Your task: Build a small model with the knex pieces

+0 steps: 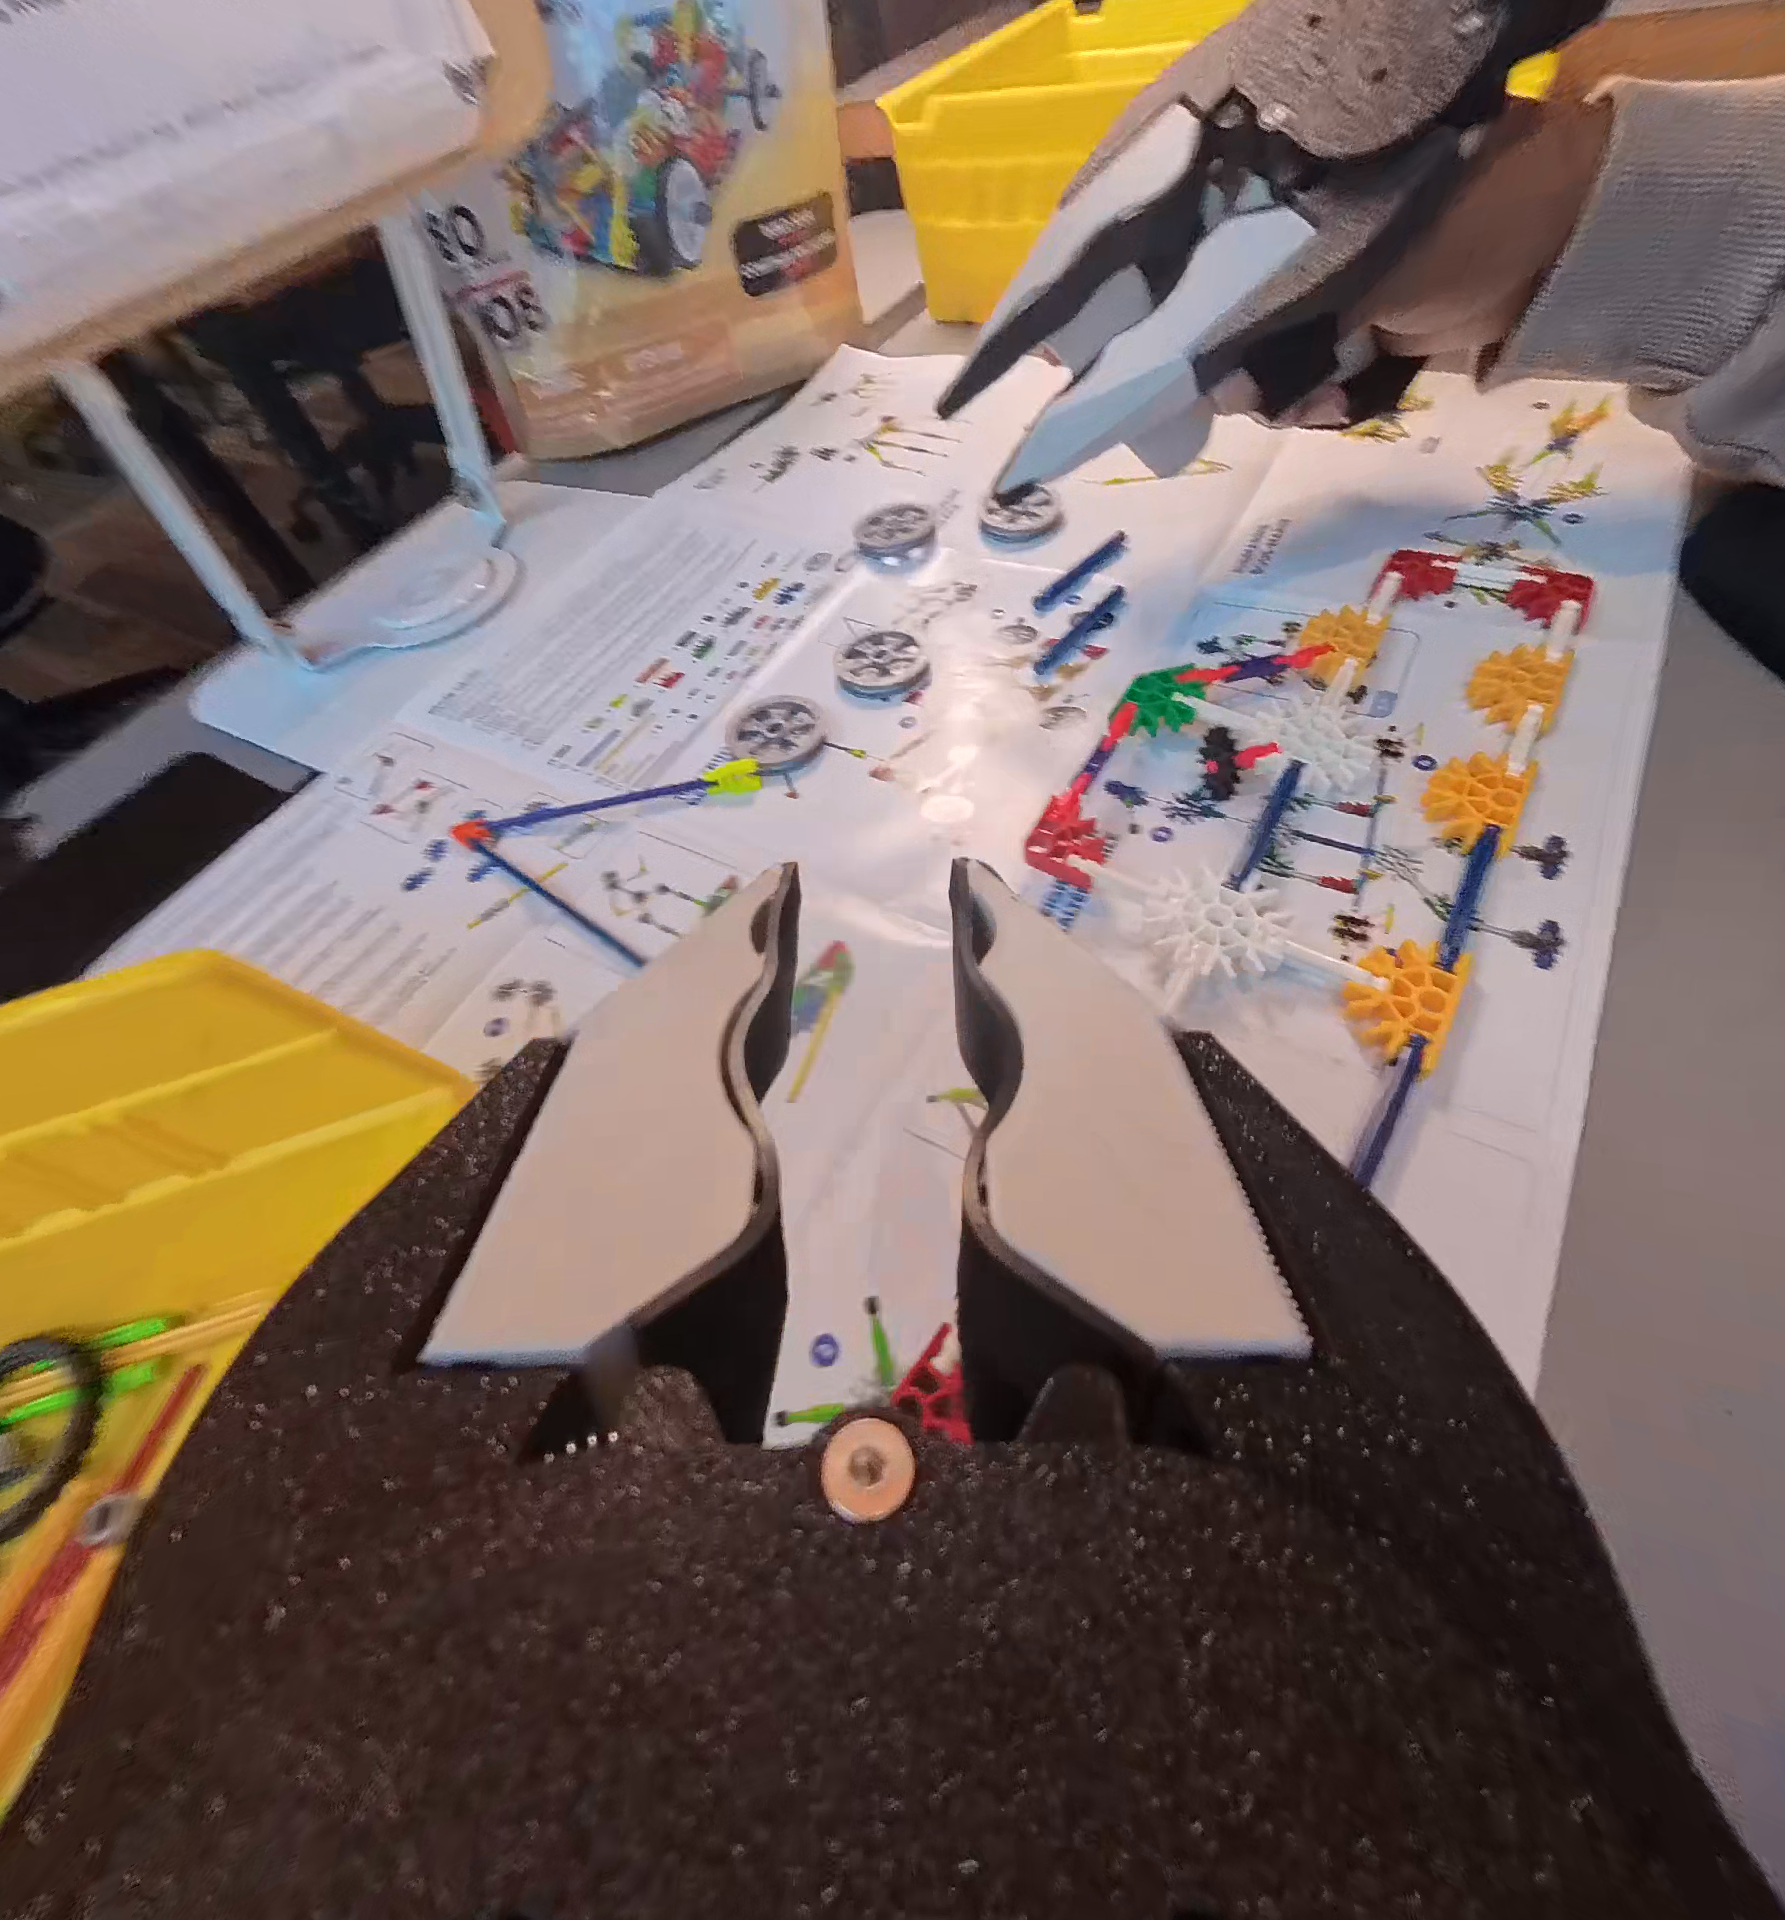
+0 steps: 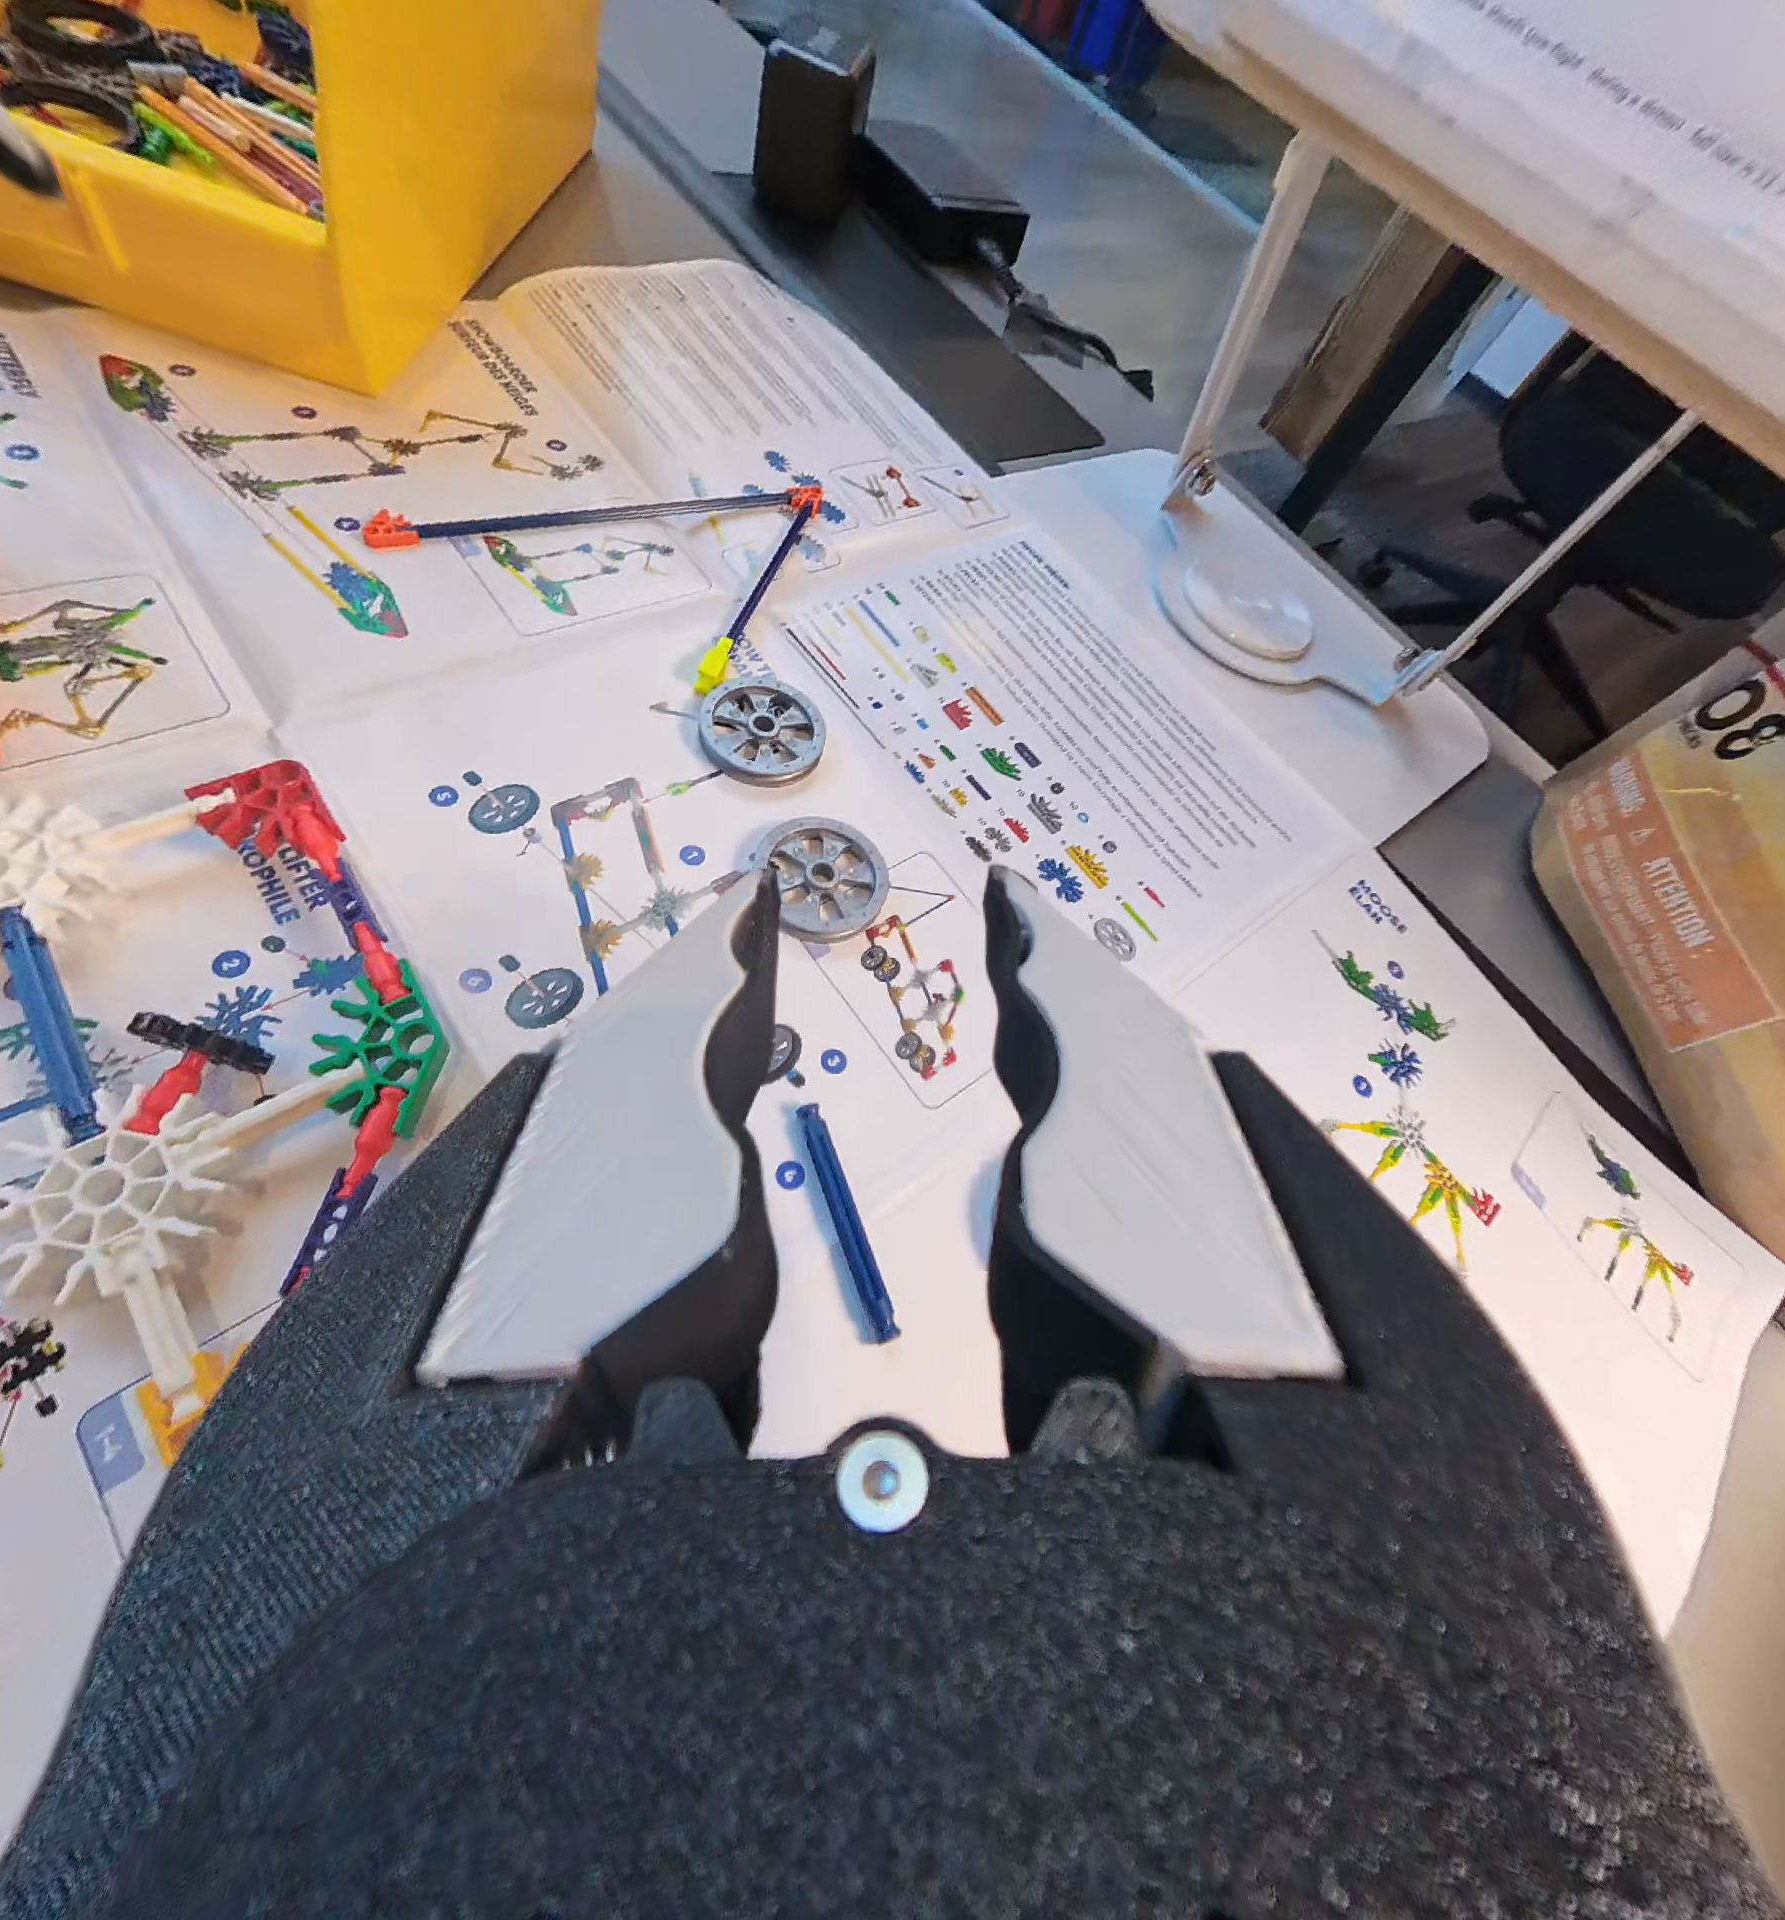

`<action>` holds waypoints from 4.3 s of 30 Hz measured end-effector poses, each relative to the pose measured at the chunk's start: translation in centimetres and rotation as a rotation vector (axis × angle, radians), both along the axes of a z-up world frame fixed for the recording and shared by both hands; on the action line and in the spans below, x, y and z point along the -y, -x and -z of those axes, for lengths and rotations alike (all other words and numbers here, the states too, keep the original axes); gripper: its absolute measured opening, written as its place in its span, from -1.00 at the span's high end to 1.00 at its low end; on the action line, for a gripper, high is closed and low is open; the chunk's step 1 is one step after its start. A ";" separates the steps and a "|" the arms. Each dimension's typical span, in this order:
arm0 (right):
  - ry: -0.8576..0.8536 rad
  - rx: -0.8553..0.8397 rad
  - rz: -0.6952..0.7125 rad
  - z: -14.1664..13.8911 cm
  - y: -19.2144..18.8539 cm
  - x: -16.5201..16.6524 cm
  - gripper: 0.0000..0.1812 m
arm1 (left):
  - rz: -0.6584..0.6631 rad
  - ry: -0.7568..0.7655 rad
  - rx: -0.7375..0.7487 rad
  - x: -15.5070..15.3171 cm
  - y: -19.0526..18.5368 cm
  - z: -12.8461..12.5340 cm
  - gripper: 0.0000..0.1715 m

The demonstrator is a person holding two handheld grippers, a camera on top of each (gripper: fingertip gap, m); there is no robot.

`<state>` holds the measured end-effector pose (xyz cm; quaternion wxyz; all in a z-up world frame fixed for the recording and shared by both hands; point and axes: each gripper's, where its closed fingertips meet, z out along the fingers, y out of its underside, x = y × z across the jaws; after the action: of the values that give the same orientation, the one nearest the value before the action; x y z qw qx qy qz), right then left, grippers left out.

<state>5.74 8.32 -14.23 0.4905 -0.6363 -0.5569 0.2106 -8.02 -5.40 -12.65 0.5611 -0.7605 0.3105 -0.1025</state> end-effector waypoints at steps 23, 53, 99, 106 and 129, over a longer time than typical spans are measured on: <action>-0.076 -0.093 0.012 -2.5 -1.2 1.6 0.63 | -0.312 0.610 -0.514 -5.6 23.1 0.0 0.95; 0.088 0.277 0.286 4.0 -5.9 -5.7 0.49 | -0.329 0.484 -0.549 -1.1 20.7 -4.3 0.69; 0.140 0.022 0.430 -0.1 -10.4 -5.7 0.34 | -0.278 1.224 -0.584 4.0 29.9 7.8 0.98; 0.127 0.013 0.422 -0.3 -10.2 -5.7 0.35 | -0.240 1.153 -0.569 3.7 29.1 5.3 1.00; 0.089 0.015 0.379 -0.3 -9.3 -5.2 0.37 | -0.398 1.149 -0.671 2.6 33.3 6.1 0.97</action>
<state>15.00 13.56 -13.98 0.4886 -0.7524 -0.4210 0.1341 -41.33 -8.02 -18.76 -0.0489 -0.9700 0.2184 0.0949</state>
